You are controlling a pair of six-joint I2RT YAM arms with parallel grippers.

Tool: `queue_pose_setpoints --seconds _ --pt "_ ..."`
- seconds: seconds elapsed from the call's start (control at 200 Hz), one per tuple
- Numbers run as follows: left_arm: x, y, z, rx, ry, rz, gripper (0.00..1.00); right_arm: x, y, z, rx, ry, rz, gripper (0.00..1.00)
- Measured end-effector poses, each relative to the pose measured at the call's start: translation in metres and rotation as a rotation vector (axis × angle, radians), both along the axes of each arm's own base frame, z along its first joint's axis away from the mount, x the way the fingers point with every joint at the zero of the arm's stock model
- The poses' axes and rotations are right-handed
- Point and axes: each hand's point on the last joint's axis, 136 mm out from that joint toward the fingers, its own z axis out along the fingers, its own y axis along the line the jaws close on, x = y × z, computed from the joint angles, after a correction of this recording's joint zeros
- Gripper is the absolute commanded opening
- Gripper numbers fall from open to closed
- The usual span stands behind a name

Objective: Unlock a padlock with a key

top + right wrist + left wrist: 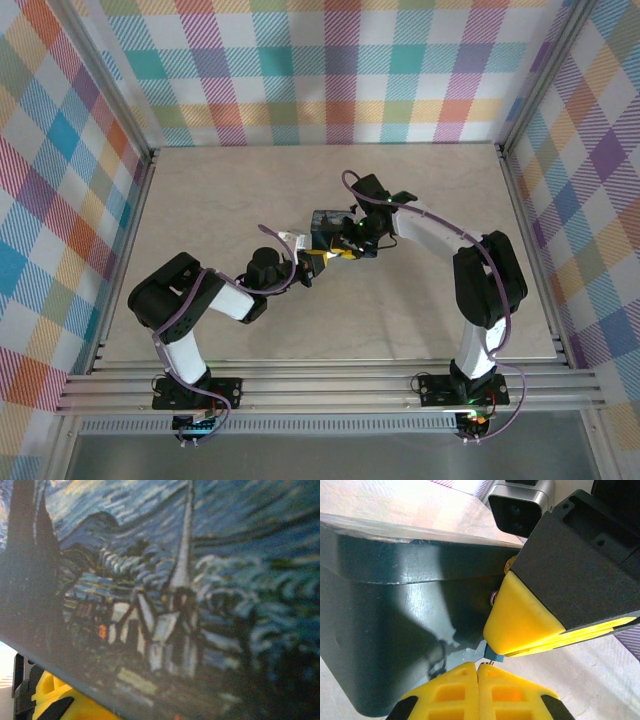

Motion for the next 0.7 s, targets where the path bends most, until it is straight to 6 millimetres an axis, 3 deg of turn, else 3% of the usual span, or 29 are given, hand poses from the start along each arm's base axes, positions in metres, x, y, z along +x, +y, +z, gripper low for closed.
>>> queue_pose_setpoints --seconds 0.7 --pt "-0.008 0.015 -0.003 0.010 0.008 0.045 0.00 -0.003 0.015 -0.005 0.041 0.031 0.006 0.00"
